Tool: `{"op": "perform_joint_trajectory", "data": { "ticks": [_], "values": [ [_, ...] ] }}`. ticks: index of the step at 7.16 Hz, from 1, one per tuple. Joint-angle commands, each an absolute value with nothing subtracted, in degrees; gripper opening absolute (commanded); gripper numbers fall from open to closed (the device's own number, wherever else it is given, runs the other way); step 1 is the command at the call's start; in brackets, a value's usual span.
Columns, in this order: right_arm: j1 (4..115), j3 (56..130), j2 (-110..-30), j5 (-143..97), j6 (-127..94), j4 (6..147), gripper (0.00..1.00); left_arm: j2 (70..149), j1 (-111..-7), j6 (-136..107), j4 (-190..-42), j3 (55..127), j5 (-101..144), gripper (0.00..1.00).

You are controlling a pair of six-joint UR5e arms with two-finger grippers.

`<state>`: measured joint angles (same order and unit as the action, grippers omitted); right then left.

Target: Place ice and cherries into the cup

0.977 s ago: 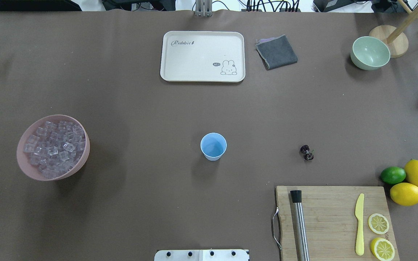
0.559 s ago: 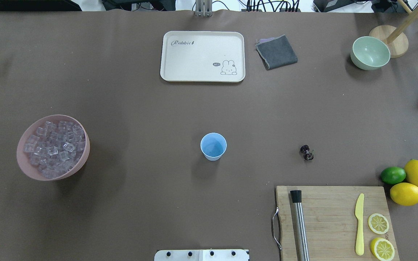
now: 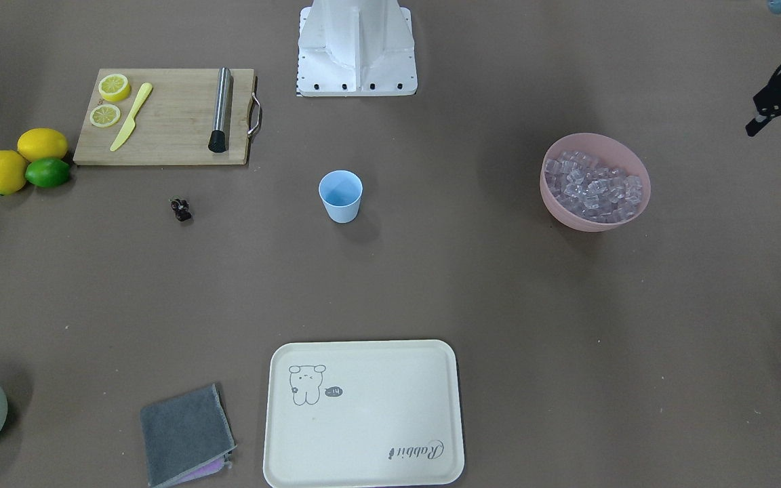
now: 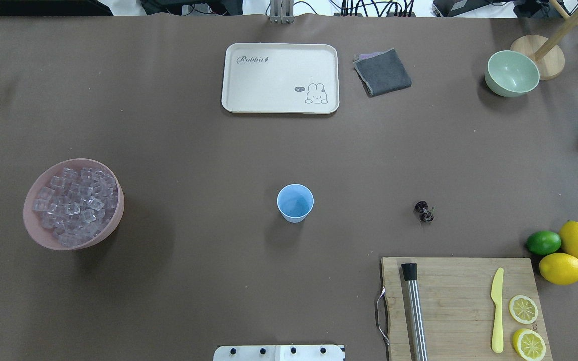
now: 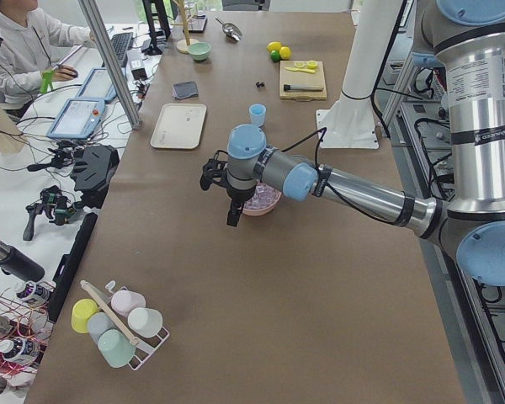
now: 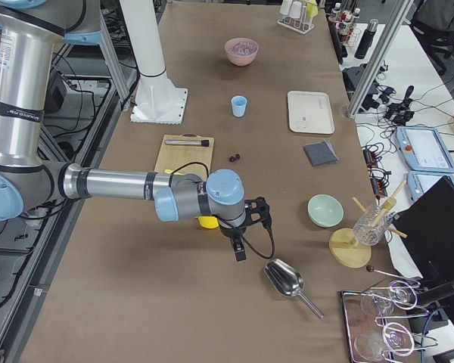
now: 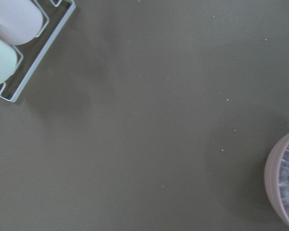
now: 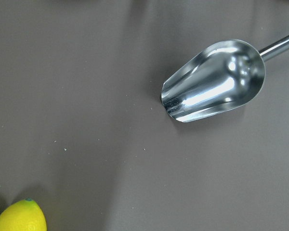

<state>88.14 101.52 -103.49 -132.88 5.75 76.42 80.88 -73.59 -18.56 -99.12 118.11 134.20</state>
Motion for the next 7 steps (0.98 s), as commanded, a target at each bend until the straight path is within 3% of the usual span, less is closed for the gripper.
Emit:
{"op": "perform_joint_trajectory", "data": {
  "ticks": [1,4,7],
  "values": [
    [87.8,100.81,-103.27,-133.77,5.71,76.29,1.0,84.87,-64.11,-30.24,-99.58,118.84,129.99,0.93],
    [87.8,100.72,-103.27,-133.68,5.63,76.29,1.0,90.77,-56.19,-62.44,-100.36,119.88,130.43,0.92],
    [87.8,100.55,-103.27,-133.68,5.71,76.2,1.0,92.64,-46.62,-65.83,-100.29,118.83,123.11,0.92]
  ]
}}
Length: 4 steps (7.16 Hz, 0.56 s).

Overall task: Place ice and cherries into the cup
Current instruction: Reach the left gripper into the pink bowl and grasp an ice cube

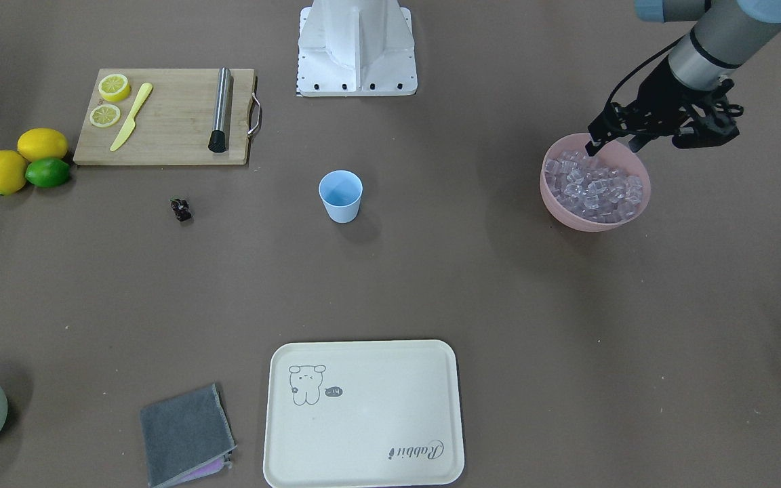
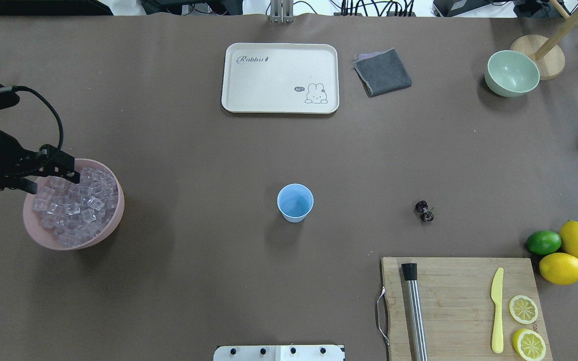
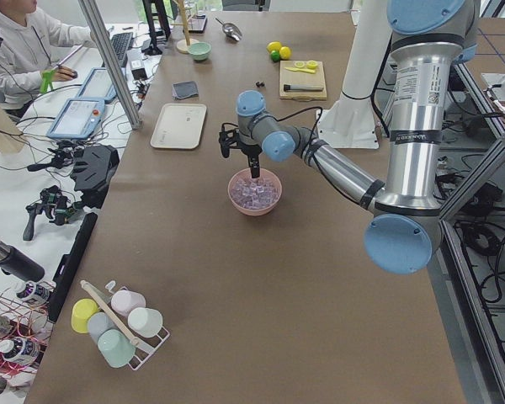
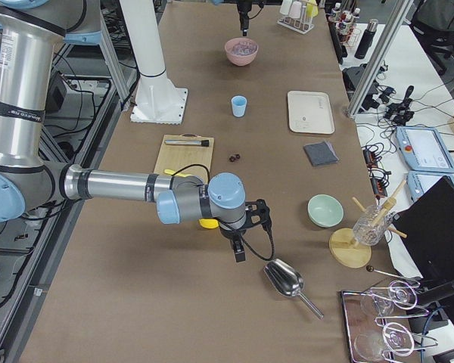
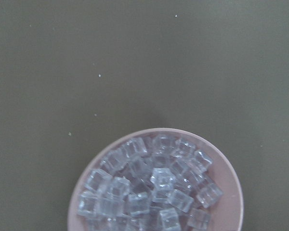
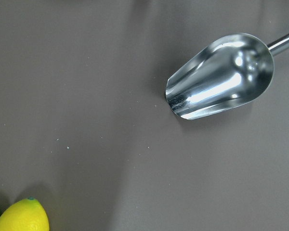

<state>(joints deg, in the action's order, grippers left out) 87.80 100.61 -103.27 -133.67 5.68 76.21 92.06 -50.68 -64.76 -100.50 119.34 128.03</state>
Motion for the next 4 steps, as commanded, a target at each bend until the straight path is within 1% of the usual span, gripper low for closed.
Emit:
{"op": "perform_joint_trajectory", "data": {
  "ticks": [1,4],
  "values": [
    [87.8,100.46,-103.27,-133.68,5.63,76.29,1.0,92.55,-44.76,-65.92,-100.46,117.7,119.74,0.88],
    [87.8,100.37,-103.27,-133.77,5.63,76.29,1.0,92.55,-43.08,-69.93,-102.55,116.02,119.44,0.63]
  ]
}}
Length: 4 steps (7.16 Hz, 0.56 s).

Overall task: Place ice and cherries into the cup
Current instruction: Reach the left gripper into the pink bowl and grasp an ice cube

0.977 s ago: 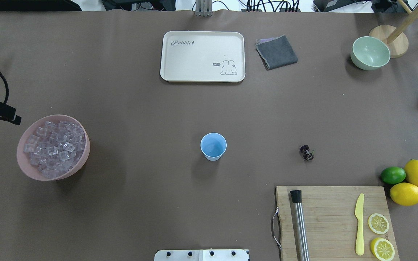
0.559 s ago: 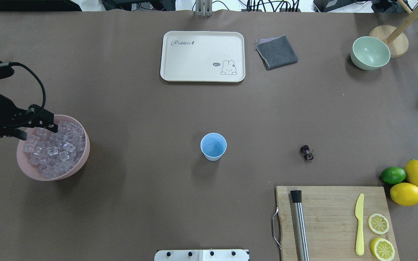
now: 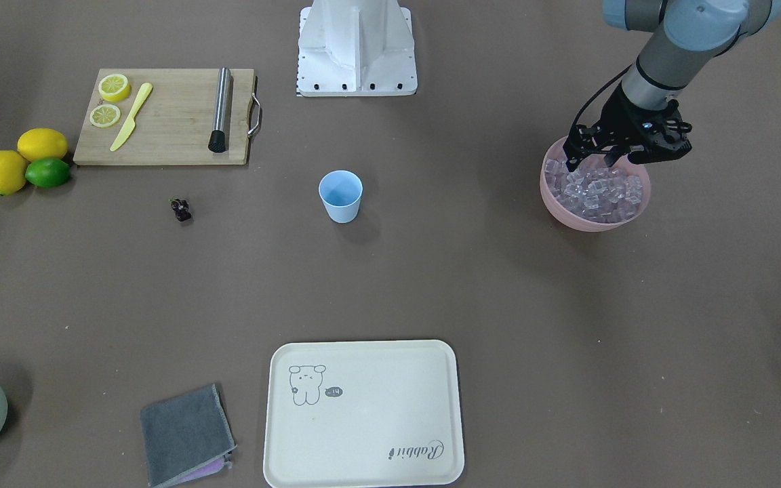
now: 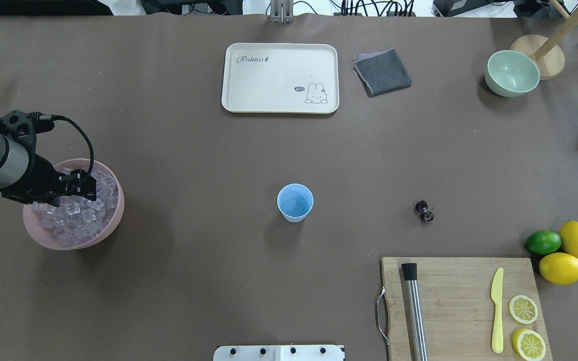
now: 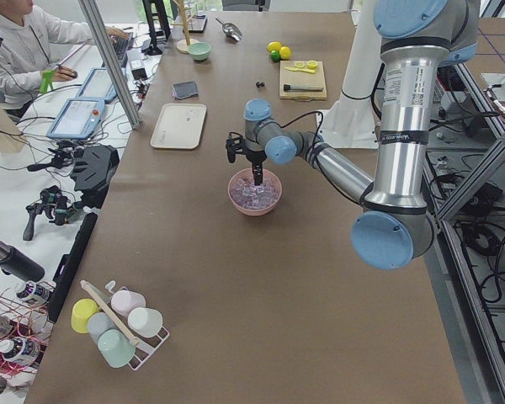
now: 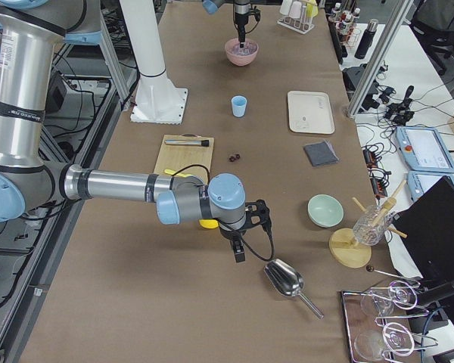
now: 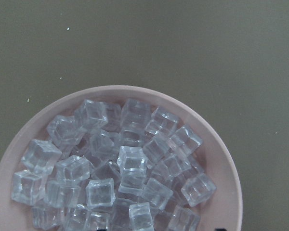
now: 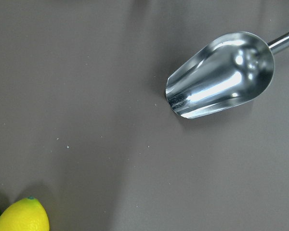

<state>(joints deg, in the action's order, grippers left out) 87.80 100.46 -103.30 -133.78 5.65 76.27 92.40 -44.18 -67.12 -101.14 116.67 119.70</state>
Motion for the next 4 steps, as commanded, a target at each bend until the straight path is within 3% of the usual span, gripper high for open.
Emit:
{"op": "perform_joint_trajectory", "data": {
  "ticks": [1,4],
  "values": [
    [87.8,100.11,-103.27,-133.77,5.63,76.2,1.0,92.46,-42.11,-70.13,-103.09,115.41,119.36,0.62],
    [87.8,100.11,-103.27,-133.77,5.63,76.11,1.0,92.46,-39.73,-69.87,-104.23,113.91,115.66,0.6]
  ]
}}
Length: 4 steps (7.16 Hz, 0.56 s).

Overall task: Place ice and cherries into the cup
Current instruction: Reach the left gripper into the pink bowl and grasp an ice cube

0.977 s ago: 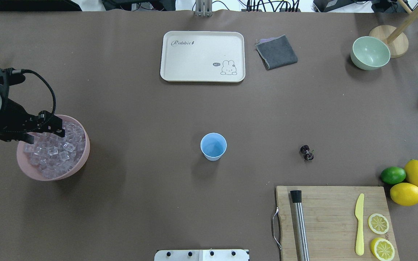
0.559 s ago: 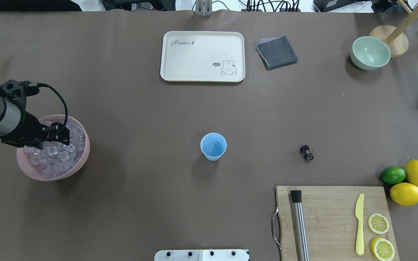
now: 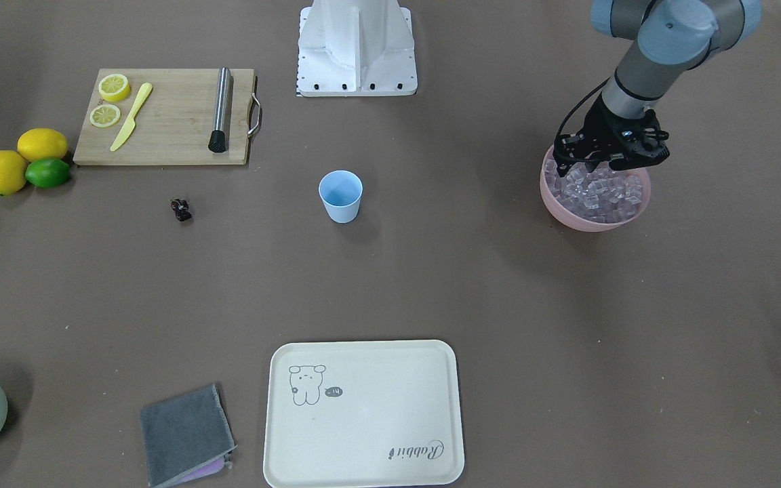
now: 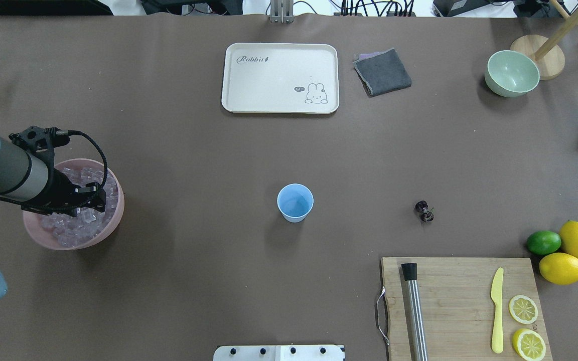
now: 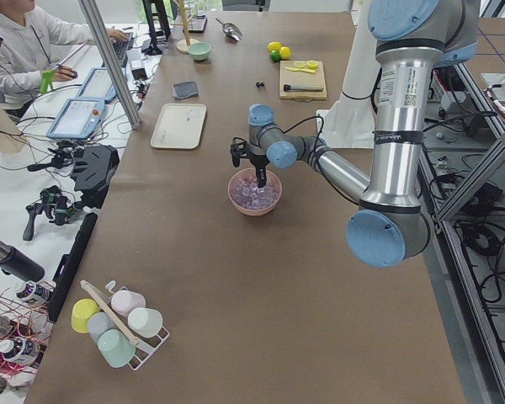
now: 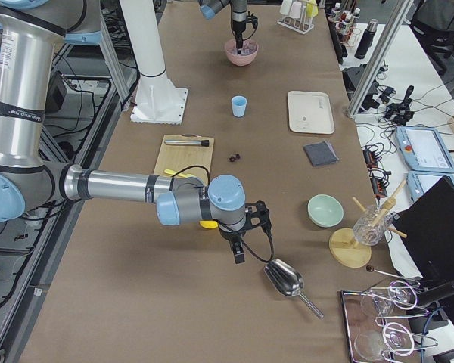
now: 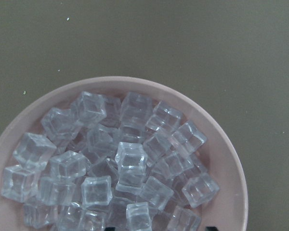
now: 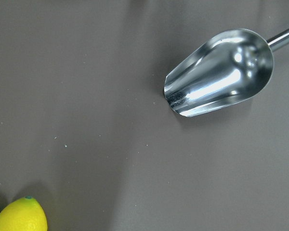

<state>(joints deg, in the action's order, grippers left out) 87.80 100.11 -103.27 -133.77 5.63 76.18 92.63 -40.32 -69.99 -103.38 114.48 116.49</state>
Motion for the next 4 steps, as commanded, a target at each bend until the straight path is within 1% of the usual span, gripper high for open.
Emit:
{"op": "perform_joint_trajectory", "data": {
  "ticks": [1,4],
  "values": [
    [87.8,100.11,-103.27,-133.77,5.63,76.11,1.0,91.24,-39.73,-69.79,-106.5,112.86,115.66,0.58],
    [87.8,100.11,-103.27,-133.77,5.63,76.2,1.0,91.05,-39.73,-70.13,-108.54,111.62,115.66,0.57]
  ]
}}
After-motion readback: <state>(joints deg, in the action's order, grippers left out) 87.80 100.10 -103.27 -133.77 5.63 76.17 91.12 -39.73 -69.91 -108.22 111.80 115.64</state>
